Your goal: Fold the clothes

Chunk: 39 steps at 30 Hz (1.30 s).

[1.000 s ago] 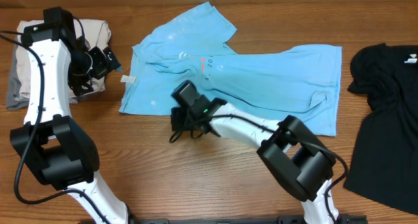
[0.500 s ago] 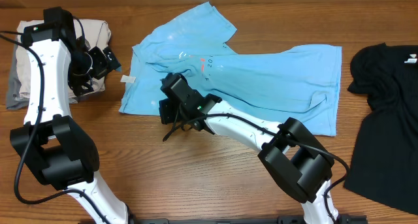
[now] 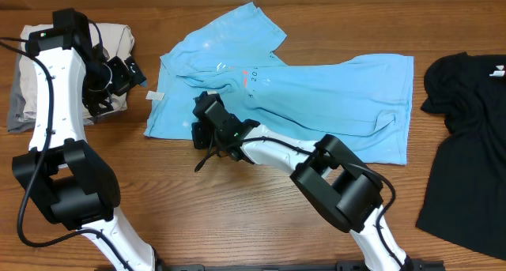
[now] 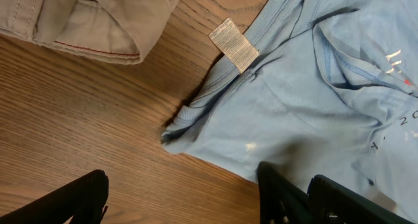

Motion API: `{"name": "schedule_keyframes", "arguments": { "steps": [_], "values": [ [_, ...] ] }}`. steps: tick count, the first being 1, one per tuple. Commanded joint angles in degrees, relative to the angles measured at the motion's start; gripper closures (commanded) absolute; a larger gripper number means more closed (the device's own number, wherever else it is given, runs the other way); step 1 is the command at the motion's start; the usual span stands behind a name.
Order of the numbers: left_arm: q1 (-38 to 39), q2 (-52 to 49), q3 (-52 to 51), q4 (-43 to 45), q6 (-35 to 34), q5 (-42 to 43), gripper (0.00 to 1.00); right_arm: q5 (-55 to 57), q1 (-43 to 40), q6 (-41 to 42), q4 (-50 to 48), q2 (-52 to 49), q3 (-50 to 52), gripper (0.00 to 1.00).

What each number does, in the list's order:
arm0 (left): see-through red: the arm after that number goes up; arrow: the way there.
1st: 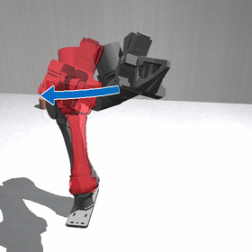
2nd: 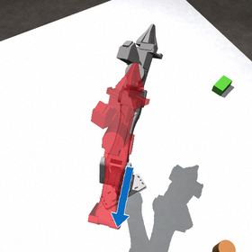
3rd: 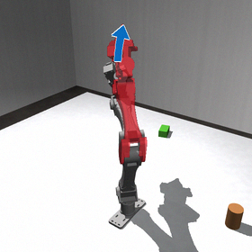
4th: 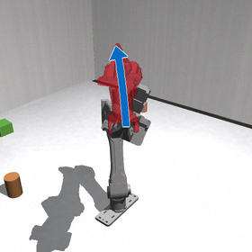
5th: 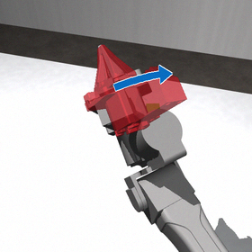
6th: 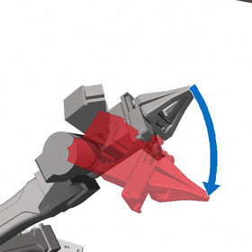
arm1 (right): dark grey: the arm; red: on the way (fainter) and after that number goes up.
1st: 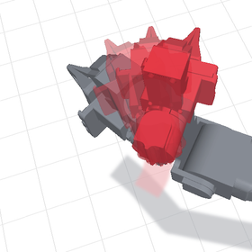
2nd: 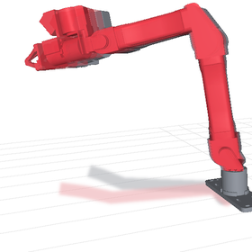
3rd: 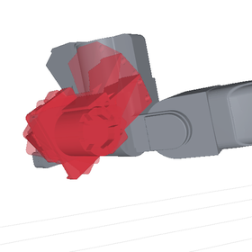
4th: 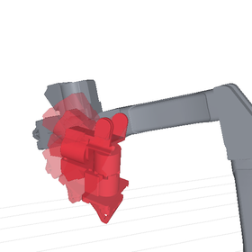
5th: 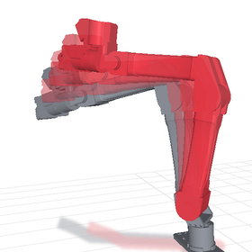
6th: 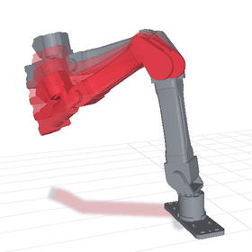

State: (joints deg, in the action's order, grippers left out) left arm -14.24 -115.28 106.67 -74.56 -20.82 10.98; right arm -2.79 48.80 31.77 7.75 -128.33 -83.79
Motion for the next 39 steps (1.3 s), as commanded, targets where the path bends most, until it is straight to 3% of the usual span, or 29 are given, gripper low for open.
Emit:
{"name": "schedule_keyframes", "arguments": {
  "steps": [1, 19, 25, 29, 39],
  "values": [
    [0.4, 1.8, 1.0, 0.0, 0.5, 0.5, 0.00, -0.3, 0.6, -0.3, -0.4, 0.3, -1.0, 0.96],
    [0.4, 1.8, 1.0, 0.0, 0.5, 0.5, 0.00, -2.0, 6.7, -0.8, -0.2, -1.0, -2.3, 0.96],
    [0.4, 1.8, 1.0, 0.0, 0.5, 0.5, 0.00, -3.3, 6.6, -6.7, 2.1, -0.2, -5.8, 0.96],
    [0.4, 1.8, 1.0, 0.0, 0.5, 0.5, 0.00, -2.9, 5.4, -9.8, 8.8, 4.6, -9.0, 0.96],
    [0.4, 1.8, 1.0, 0.0, 0.5, 0.5, 0.00, 2.9, -5.2, -9.2, 38.7, 17.2, -10.8, 0.96]
  ]
}}
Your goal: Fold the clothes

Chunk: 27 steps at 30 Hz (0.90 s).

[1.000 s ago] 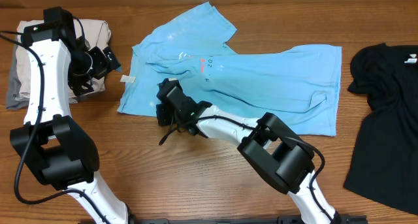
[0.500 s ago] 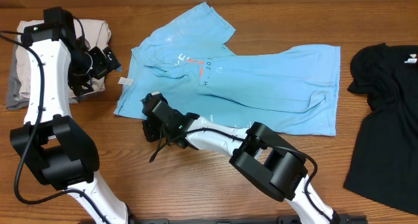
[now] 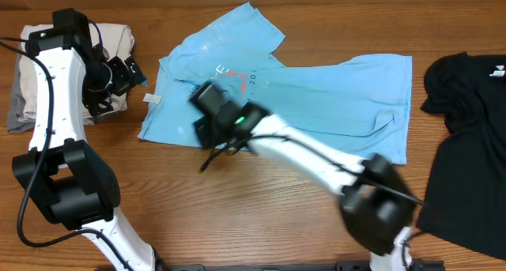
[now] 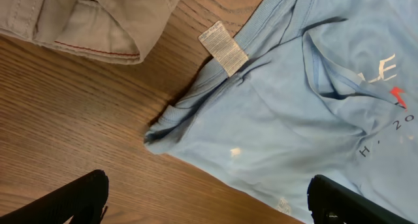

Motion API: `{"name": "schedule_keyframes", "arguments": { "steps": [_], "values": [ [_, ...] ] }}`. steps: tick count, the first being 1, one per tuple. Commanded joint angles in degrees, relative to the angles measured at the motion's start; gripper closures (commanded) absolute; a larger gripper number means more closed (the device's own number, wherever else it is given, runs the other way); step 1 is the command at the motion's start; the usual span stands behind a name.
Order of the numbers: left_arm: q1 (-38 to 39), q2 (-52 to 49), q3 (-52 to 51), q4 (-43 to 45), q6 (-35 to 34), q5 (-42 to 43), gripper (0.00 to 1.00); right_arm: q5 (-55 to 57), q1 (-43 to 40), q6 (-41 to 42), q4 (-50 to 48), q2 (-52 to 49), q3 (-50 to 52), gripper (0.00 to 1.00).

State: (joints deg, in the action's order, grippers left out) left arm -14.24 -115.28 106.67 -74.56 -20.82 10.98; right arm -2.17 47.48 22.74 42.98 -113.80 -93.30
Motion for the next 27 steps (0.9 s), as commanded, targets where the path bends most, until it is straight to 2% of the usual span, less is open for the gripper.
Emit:
{"name": "schedule_keyframes", "arguments": {
  "steps": [1, 8, 13, 27],
  "values": [
    [0.4, 1.8, 1.0, 0.0, 0.5, 0.5, 0.00, 2.1, -5.5, -0.2, 6.1, 2.7, -1.3, 0.96],
    [0.4, 1.8, 1.0, 0.0, 0.5, 0.5, 0.00, -1.1, -15.0, -0.5, 15.9, -1.2, 0.4, 0.96],
    [0.4, 1.8, 1.0, 0.0, 0.5, 0.5, 0.00, -5.7, -18.9, -8.1, 15.5, -5.8, 0.4, 0.96],
    [0.4, 1.8, 1.0, 0.0, 0.5, 0.5, 0.00, -4.7, -20.2, -9.7, 14.1, -10.9, 0.4, 0.96]
  ]
}}
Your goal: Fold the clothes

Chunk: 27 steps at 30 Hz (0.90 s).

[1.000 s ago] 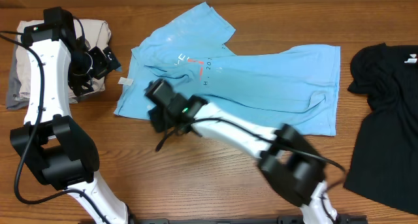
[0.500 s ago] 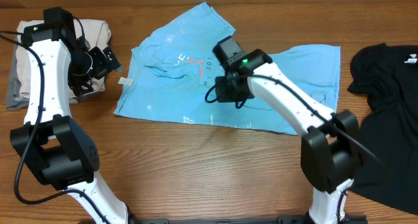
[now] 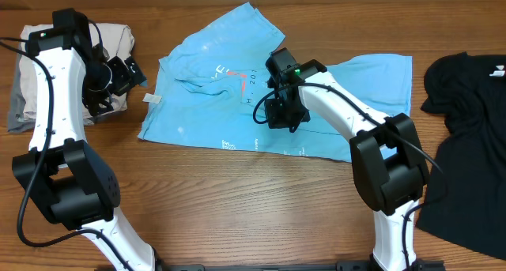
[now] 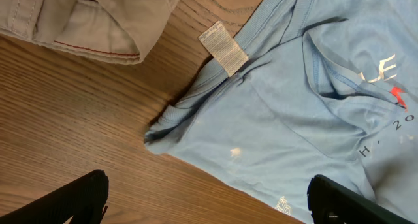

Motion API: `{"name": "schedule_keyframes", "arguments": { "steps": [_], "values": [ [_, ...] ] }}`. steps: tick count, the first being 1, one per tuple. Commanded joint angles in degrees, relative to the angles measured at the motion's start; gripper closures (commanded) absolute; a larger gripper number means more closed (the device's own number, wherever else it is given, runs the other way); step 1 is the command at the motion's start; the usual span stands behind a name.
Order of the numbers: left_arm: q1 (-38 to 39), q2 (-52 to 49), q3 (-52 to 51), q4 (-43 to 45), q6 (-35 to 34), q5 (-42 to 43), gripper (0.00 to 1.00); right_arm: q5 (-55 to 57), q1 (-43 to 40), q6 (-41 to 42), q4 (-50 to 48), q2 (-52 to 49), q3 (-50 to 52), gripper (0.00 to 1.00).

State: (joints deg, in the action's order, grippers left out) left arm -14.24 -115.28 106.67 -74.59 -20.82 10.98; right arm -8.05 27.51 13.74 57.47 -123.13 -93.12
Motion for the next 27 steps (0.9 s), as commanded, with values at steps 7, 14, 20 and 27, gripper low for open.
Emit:
{"name": "schedule_keyframes", "arguments": {
  "steps": [7, 14, 20, 27],
  "values": [
    [0.4, 1.8, 1.0, 0.1, 0.5, 0.5, 0.00, 4.0, -0.3, -0.5, -0.9, -3.5, 0.2, 0.96],
    [0.4, 1.8, 1.0, 0.1, 0.5, 0.5, 0.00, 6.1, -2.1, -0.5, -1.4, -3.4, -0.8, 0.96],
    [0.4, 1.8, 1.0, 0.1, 0.5, 0.5, 0.00, 6.0, -4.5, -0.5, -2.6, -3.4, -0.8, 0.96],
    [0.4, 1.8, 1.0, 0.1, 0.5, 0.5, 0.00, 4.5, -6.1, -2.3, -4.0, -3.4, -0.9, 0.96]
  ]
}}
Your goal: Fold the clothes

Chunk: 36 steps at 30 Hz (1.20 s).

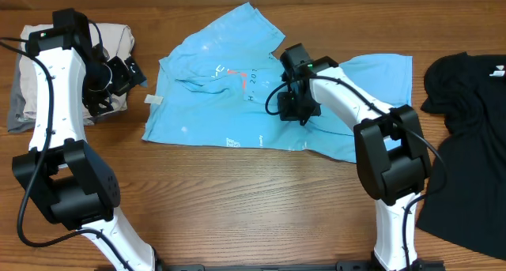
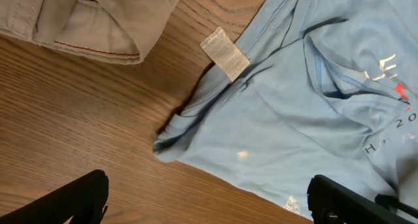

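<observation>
A light blue T-shirt point(image 1: 229, 97) lies spread out on the wooden table, its printed front facing up. The shirt's left edge point(image 2: 274, 119) and its white tag point(image 2: 225, 53) show in the left wrist view. My right gripper point(image 1: 297, 105) is down on the middle of the shirt, shut on a pinch of its cloth. My left gripper point(image 2: 209, 201) hangs open and empty over bare wood just left of the shirt; in the overhead view the left gripper point(image 1: 130, 72) is beside the beige pile.
A folded pile of beige and grey clothes point(image 1: 32, 73) sits at the far left, and the beige clothes point(image 2: 85, 15) also show in the left wrist view. A black shirt point(image 1: 466, 144) lies at the right edge. Bare table point(image 1: 237, 208) runs along the front.
My right gripper has moved a little to the right on the shirt. The shirt went with it: its left edge and tag shifted right, and the lower right hem now sags. The left arm is unchanged.
At first my right gripper was at the shirt's lower left, where the cloth was bunched and folded over. Later it was further left and the print showed. Then it was at the shirt's middle with the front laid flat, and now slightly further right.
</observation>
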Motion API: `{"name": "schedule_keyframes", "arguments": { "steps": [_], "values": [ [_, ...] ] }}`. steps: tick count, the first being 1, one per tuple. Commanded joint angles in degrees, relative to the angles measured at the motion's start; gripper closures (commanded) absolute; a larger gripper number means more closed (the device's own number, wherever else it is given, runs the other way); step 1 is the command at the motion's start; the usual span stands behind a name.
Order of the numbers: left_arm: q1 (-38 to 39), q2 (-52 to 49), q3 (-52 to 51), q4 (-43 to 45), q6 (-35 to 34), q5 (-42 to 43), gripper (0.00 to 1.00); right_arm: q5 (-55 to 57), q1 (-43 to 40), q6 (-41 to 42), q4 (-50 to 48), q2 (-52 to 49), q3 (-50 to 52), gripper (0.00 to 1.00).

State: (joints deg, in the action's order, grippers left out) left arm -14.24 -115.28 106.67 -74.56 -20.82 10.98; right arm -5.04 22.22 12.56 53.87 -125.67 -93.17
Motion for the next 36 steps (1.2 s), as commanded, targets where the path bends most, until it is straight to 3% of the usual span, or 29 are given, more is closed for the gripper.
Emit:
{"name": "schedule_keyframes", "arguments": {
  "steps": [1, 7, 13, 28, 36],
  "values": [
    [0.4, 1.8, 1.0, 0.0, 0.5, 0.5, 0.00, 1.5, -1.0, -1.1, -0.6, -0.8, -0.8, 0.96],
    [0.4, 1.8, 1.0, 0.0, 0.5, 0.5, 0.00, -5.1, -2.2, -5.2, -0.2, -0.8, -2.0, 0.96],
    [0.4, 1.8, 1.0, 0.0, 0.5, 0.5, 0.00, -16.1, -2.2, -4.2, 1.1, -0.9, -1.6, 0.96],
    [0.4, 1.8, 1.0, 0.0, 0.5, 0.5, 0.00, -14.8, 7.3, 6.7, 1.6, -3.6, 0.9, 0.96],
    [0.4, 1.8, 1.0, 0.0, 0.5, 0.5, 0.00, -13.3, 9.4, 2.2, 6.1, -3.0, -3.3, 0.96]
  ]
}}
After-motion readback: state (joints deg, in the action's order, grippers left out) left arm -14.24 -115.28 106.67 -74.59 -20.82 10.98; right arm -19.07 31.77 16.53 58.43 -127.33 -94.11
